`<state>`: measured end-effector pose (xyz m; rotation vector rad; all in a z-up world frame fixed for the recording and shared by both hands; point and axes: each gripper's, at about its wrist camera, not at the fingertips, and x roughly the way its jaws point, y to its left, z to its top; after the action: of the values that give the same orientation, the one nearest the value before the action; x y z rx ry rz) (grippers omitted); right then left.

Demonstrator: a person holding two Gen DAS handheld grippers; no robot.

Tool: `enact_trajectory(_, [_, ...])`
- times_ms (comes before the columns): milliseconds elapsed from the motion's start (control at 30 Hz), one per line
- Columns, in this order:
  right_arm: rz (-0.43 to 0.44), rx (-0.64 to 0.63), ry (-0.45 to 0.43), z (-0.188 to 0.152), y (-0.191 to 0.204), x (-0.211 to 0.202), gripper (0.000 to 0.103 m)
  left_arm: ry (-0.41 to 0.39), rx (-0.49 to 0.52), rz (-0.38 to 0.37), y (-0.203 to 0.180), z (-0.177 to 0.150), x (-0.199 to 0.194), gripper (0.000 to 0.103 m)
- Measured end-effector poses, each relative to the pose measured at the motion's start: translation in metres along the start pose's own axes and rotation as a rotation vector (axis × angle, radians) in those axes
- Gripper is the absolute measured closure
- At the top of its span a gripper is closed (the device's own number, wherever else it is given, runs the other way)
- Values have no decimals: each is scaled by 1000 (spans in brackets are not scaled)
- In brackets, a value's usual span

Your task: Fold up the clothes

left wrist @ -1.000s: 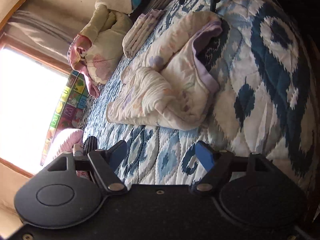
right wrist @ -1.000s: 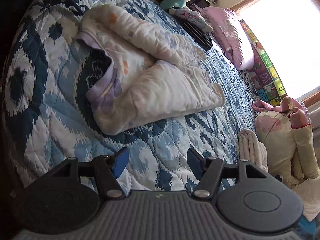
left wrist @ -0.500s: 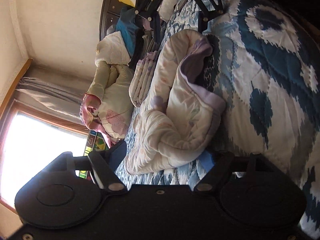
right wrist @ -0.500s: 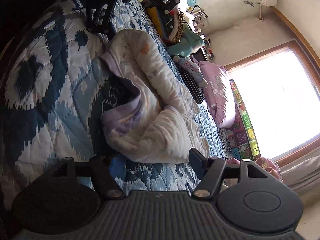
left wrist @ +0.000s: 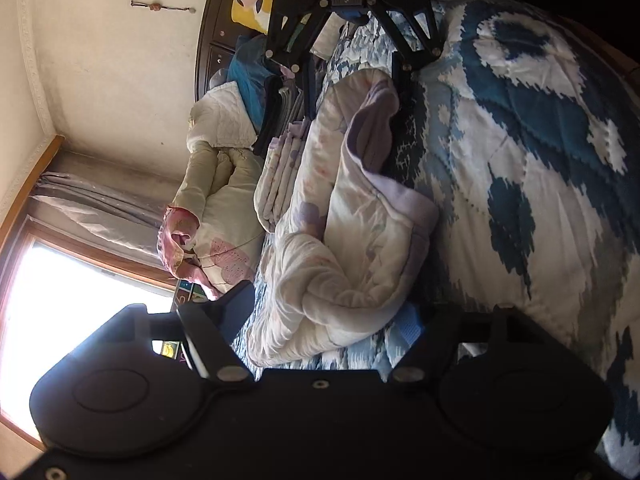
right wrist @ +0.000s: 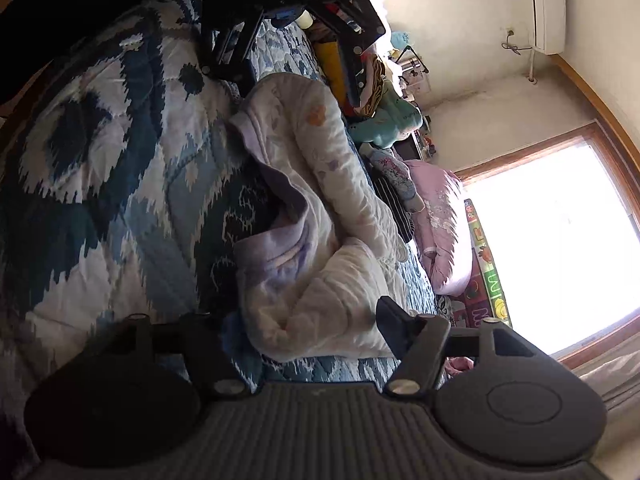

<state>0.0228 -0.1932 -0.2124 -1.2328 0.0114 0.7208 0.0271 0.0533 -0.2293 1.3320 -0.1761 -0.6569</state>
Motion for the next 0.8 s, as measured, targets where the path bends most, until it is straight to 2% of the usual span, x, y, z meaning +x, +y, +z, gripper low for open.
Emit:
enact_trajectory(100, [8,47,25,0,-7,11,42,13,26,-18,-2,4,6,40])
enact_trajectory(133, [26,56,42,0,-8,14,58,32,36,-36,-3,7,7,52])
enact_trajectory(167, [43,56,64,2,-8,16,68,50,47,-49,-4,11,9,59])
enact_trajectory(267, [80,92,87,10,-13,14,72,91,29,-76,0,23,7,68])
enact_trajectory(333, [80,119,96,17,-22,7,73,95,11,-91,7,32,-3,69])
enact_trajectory(467, [154,135,98,32,-35,-25,73,64,31,-177,16,51,-35,69])
enact_trajectory(567, [273,146,102,41,-38,-54,72,45,-17,-275,25,66,-60,69])
enact_trajectory(667, [353,155,92,51,-43,-75,69,65,-102,-367,40,76,-69,68])
enact_trajectory(800, [389,301,82,53,-79,-77,69,64,-302,-466,80,70,-59,68])
